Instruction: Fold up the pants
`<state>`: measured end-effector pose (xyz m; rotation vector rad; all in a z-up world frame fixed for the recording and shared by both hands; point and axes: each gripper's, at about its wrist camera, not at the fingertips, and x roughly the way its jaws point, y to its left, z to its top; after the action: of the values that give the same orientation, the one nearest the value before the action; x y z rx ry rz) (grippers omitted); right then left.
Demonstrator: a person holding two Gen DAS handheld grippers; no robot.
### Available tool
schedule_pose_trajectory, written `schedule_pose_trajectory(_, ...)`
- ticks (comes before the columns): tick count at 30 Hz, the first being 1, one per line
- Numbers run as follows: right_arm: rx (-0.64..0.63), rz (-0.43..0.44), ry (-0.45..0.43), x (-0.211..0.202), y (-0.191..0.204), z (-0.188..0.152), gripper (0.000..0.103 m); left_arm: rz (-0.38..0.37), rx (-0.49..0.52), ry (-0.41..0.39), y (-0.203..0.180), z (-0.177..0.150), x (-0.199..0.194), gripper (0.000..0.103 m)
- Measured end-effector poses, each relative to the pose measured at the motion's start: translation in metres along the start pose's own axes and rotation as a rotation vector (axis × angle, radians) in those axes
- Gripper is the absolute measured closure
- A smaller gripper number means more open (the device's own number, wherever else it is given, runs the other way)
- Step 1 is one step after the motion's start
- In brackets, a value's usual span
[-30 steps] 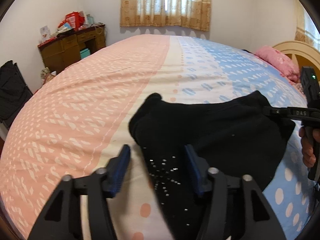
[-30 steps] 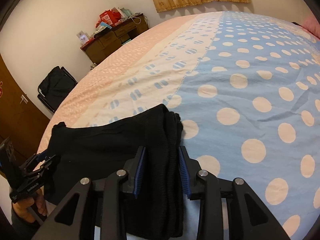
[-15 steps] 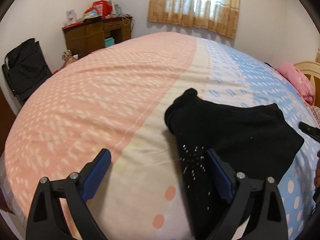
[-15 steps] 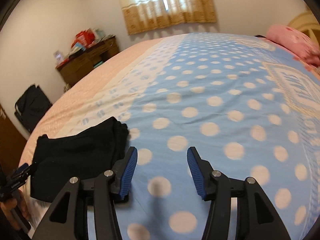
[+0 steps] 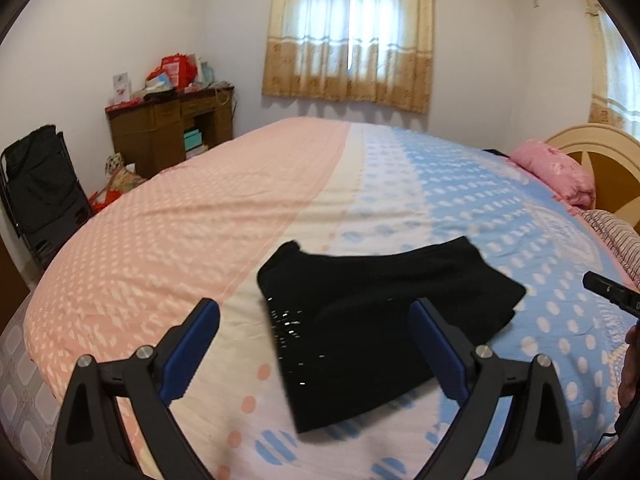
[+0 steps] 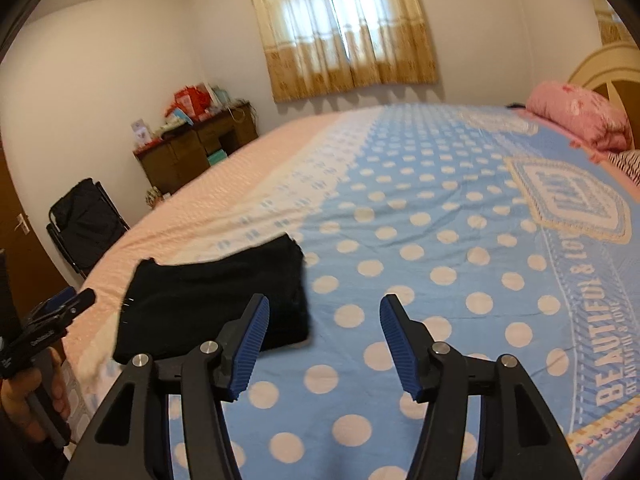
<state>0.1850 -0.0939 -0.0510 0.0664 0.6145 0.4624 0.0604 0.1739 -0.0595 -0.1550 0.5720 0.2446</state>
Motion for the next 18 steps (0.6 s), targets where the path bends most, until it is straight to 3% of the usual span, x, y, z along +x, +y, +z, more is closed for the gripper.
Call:
schedule_pose_trajectory(5,0.000,0.022,-0.064,-0.025,0.012,0.002,0.040,-0.017,0.022,-0.048,-0.010,0.005,-0.012,0.002)
schedule_pose_trajectory(18,-0.009,0.044,-0.027,-0.018,0.019,-0.004,0.040,-0.018,0.035,-0.063,-0.015,0.007,-0.018,0.002)
